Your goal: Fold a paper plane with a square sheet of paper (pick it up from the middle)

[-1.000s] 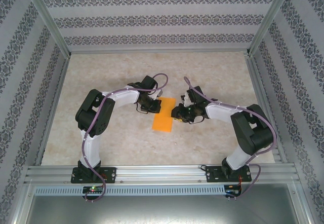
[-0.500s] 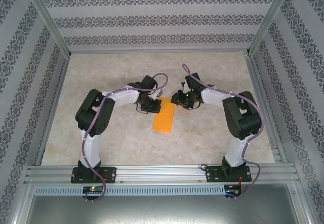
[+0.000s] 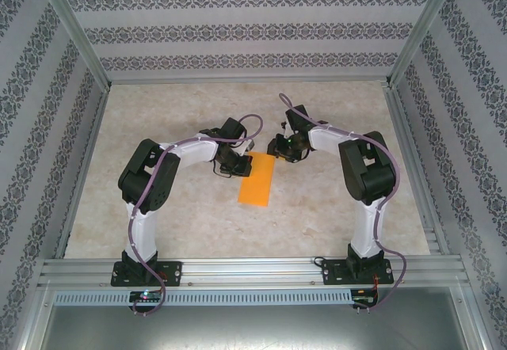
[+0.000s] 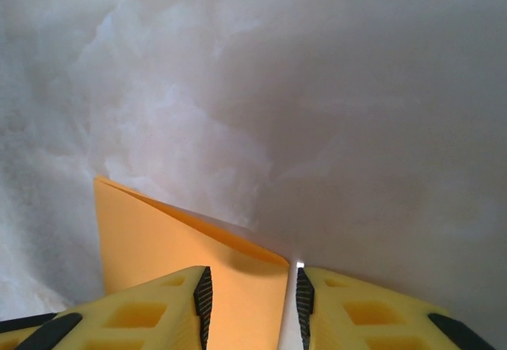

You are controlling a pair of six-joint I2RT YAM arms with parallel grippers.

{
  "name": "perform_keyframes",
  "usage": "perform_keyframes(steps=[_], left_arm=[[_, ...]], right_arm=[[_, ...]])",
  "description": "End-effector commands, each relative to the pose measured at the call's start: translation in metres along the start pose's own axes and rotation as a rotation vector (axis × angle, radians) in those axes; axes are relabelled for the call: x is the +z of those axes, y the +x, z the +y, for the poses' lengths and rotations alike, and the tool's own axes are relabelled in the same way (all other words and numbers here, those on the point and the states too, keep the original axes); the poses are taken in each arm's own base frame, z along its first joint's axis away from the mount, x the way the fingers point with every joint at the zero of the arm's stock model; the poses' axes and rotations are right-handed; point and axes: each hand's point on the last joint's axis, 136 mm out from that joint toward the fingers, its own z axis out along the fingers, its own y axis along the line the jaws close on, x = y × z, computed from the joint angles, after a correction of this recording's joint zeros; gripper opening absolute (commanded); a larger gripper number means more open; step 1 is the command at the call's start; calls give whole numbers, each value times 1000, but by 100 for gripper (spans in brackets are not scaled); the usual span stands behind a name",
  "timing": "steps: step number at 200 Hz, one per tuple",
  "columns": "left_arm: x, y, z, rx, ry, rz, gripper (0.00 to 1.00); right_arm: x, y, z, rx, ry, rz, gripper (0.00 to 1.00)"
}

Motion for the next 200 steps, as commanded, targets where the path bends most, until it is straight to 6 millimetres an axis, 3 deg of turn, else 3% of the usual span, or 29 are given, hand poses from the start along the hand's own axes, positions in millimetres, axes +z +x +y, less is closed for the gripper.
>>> perform_keyframes(steps=[1, 66, 124, 200], left_arm=[[34, 46, 66, -42, -216, 155, 0], [37, 48, 66, -45, -210, 160, 0], [38, 47, 64, -54, -189, 155, 0], [21, 29, 42, -78, -87, 99, 6]], right_arm=[[6, 6, 3, -26, -13, 44, 36], [5, 20, 30, -46, -135, 83, 36], [-8, 33, 50, -62, -265, 80, 36], [-20, 48, 63, -62, -408, 55, 34]])
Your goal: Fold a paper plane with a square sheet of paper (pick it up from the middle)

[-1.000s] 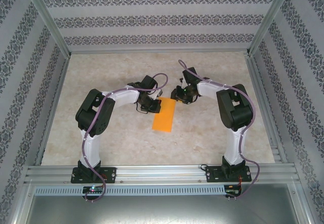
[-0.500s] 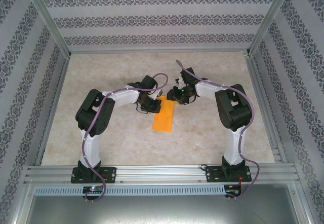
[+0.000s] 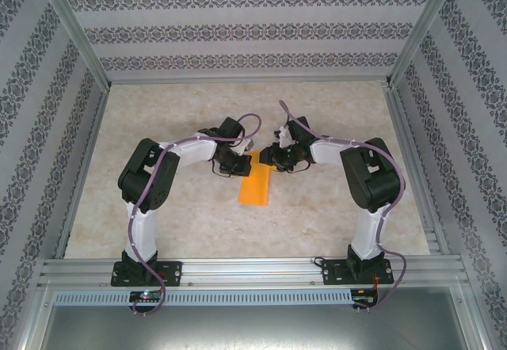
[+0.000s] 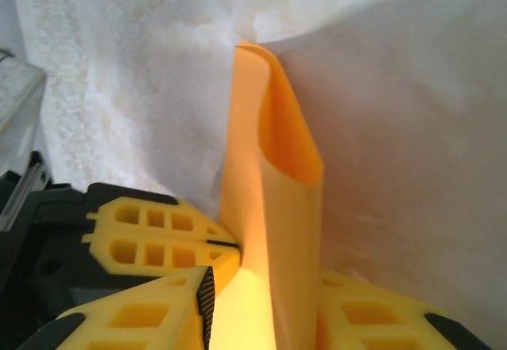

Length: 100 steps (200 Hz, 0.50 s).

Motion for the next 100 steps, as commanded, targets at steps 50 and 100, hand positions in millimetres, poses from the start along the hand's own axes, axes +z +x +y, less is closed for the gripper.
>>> perform_keyframes(steps=[50, 100], left_arm=[[2, 10, 20, -70, -47, 37, 17], [-45, -17, -10, -50, -2, -79, 34]], right_arm=[[-8, 4, 17, -29, -95, -27, 21], [-17, -3, 34, -16, -164, -52, 2]])
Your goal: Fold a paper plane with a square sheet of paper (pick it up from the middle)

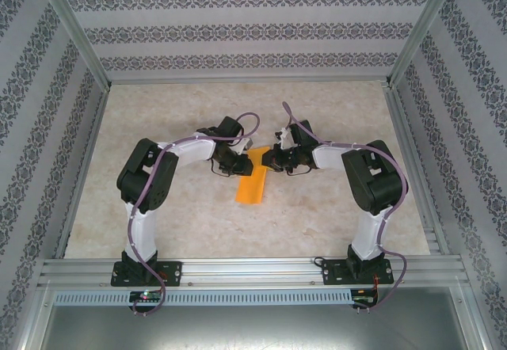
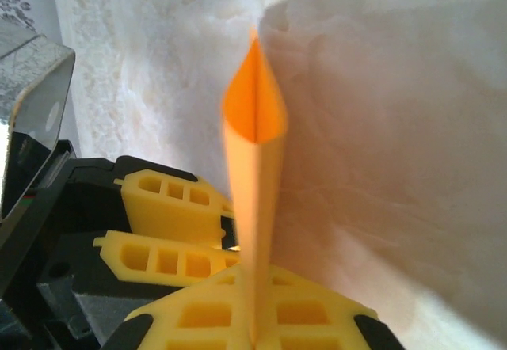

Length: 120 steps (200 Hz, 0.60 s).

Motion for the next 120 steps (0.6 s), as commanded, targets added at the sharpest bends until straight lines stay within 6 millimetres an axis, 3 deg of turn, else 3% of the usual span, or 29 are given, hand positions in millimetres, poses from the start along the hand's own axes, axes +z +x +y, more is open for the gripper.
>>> perform_keyframes(steps=[1, 29, 65, 120], left_arm=[[-37, -15, -8, -22, -15, -71, 34], [-67, -22, -14, -64, 9, -160, 44], [-96, -11, -16, -155, 70, -258, 51], [-110, 19, -26, -246, 196, -326, 56]], right_arm=[[-14, -7, 27, -27, -92, -33, 2], [-23, -12, 43, 10, -167, -44, 0], [-34, -19, 64, 59, -260, -62, 0], [-51, -31, 99, 139, -442, -98, 0]])
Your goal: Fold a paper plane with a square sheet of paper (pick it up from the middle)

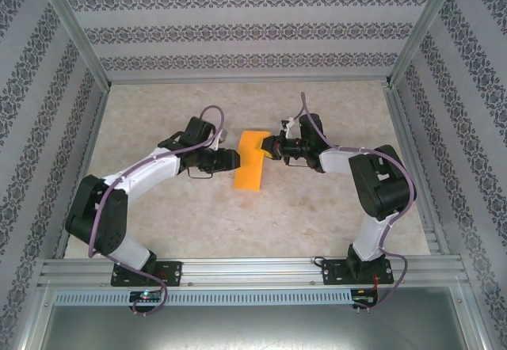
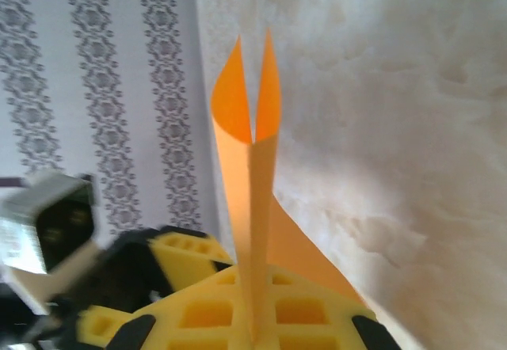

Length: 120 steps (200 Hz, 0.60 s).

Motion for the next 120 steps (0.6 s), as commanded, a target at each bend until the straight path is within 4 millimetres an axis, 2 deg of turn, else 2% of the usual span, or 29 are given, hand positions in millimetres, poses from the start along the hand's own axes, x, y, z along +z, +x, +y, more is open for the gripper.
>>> perform_keyframes(steps=[1, 15, 38, 61, 95, 120], left_arm=[[-8, -3, -12, -70, 93, -60, 56], [-12, 0, -12, -91, 117, -77, 61], [-14, 9, -6, -111, 113, -72, 62], [-18, 9, -11, -138, 165, -87, 62], [-26, 5, -16, -144, 182, -102, 57], [-35, 1, -19, -131, 178, -115, 49]], right_arm=[[-8, -3, 41, 1, -138, -10, 0], [-9, -2, 47, -8, -157, -17, 0], [-12, -2, 57, -11, -185, -29, 0], [-12, 0, 60, -10, -189, -29, 0], [-13, 2, 64, -13, -203, -34, 0], [-13, 5, 55, -13, -176, -31, 0]])
